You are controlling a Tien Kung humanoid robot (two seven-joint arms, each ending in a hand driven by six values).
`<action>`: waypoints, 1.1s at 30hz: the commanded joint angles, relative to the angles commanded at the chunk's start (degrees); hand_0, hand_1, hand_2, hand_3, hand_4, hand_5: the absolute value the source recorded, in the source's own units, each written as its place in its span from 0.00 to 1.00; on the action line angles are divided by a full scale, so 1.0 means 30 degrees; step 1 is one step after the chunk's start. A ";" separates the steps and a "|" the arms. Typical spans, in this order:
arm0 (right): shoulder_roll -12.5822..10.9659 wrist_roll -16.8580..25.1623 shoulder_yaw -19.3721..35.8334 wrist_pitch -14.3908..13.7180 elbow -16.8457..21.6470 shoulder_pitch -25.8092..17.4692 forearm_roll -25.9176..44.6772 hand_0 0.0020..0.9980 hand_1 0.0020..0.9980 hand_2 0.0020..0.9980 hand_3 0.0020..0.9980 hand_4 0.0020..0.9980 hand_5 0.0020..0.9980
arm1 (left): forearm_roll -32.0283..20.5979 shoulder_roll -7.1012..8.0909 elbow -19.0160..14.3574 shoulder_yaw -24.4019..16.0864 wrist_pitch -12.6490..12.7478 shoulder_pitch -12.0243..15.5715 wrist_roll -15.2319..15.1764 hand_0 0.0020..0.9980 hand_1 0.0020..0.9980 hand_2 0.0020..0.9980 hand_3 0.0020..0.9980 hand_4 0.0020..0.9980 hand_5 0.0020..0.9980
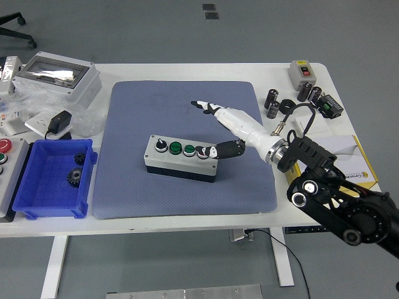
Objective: Pick up the button,place it on the desk,press the button,press the button
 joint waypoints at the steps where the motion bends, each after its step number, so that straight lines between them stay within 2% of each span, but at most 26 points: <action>1: -0.0318 -0.0094 0.0182 0.0068 0.0350 -0.0031 -0.0076 0.91 0.89 0.97 1.00 0.81 0.20 | -0.0034 -0.0006 0.0000 0.0022 0.0004 0.0015 0.0006 0.62 0.55 0.51 0.61 0.52 0.19; 3: -0.0957 -0.0447 0.0342 0.0566 0.1045 -0.0083 -0.0324 0.91 0.89 0.97 1.00 0.81 0.20 | -0.0097 -0.0019 0.0000 0.0064 0.0011 0.0044 0.0018 0.62 0.55 0.51 0.61 0.52 0.19; 6: -0.1778 -0.1188 0.0382 0.1795 0.2224 -0.0079 -0.0749 0.91 0.88 0.96 1.00 0.81 0.20 | -0.0115 -0.0022 0.0000 0.0071 0.0014 0.0065 0.0025 0.62 0.55 0.51 0.61 0.52 0.20; 11: -0.2249 -0.2333 0.0199 0.3838 0.2855 0.0247 -0.0414 0.91 0.88 0.96 1.00 0.81 0.20 | 0.0002 -0.0005 0.0000 -0.0046 0.0012 0.0050 0.0026 0.62 0.55 0.51 0.61 0.52 0.20; 12: -0.2239 -0.2573 0.0024 0.4244 0.2803 0.0377 -0.0388 0.61 0.63 0.61 0.84 0.70 0.12 | 0.0034 -0.0002 0.0000 -0.0077 0.0013 0.0045 0.0041 0.62 0.55 0.51 0.61 0.52 0.20; 16: -0.1870 -0.3556 -0.0996 0.5386 0.2342 0.0986 -0.0930 0.61 0.63 0.61 0.84 0.70 0.12 | 0.0113 0.0006 0.0000 -0.0153 0.0024 0.0020 0.0113 0.62 0.55 0.51 0.61 0.52 0.20; 17: -0.1756 -0.3755 -0.1229 0.5514 0.2201 0.1123 -0.1181 0.61 0.63 0.61 0.84 0.70 0.12 | 0.0117 0.0006 0.0000 -0.0159 0.0027 0.0013 0.0123 0.62 0.55 0.51 0.61 0.52 0.20; 18: -0.1669 -0.3894 -0.1405 0.5590 0.2090 0.1230 -0.1380 0.28 0.39 0.44 0.74 0.49 0.03 | 0.0118 0.0007 0.0000 -0.0161 0.0028 0.0008 0.0129 0.62 0.55 0.51 0.61 0.52 0.20; 23: -0.1446 -0.4368 -0.2117 0.5852 0.1681 0.1673 -0.1895 0.28 0.39 0.44 0.74 0.49 0.03 | 0.0106 0.0010 0.0000 -0.0155 0.0041 0.0012 0.0159 0.62 0.55 0.51 0.61 0.52 0.20; 24: -0.1430 -0.4393 -0.2175 0.5858 0.1636 0.1706 -0.1921 0.11 0.23 0.23 0.73 0.29 0.00 | 0.0100 0.0007 0.0000 -0.0150 0.0044 0.0018 0.0166 0.62 0.55 0.51 0.61 0.52 0.20; 29: -0.1278 -0.4332 -0.2411 0.5714 0.1374 0.1753 -0.1886 0.11 0.23 0.23 0.73 0.29 0.00 | 0.0100 -0.0011 -0.0016 -0.0152 0.0062 0.0038 0.0234 0.62 0.55 0.51 0.61 0.52 0.20; 30: -0.1249 -0.4305 -0.2448 0.5681 0.1335 0.1744 -0.1841 0.03 0.15 0.20 0.72 0.25 0.00 | 0.0110 -0.0010 -0.0021 -0.0164 0.0066 0.0039 0.0247 0.62 0.55 0.51 0.61 0.52 0.20; 33: -0.1124 -0.4210 -0.2561 0.5531 0.1157 0.1727 -0.1777 0.03 0.15 0.20 0.72 0.25 0.00 | 0.0140 -0.0007 -0.0040 -0.0200 0.0080 0.0038 0.0282 0.62 0.55 0.51 0.61 0.52 0.20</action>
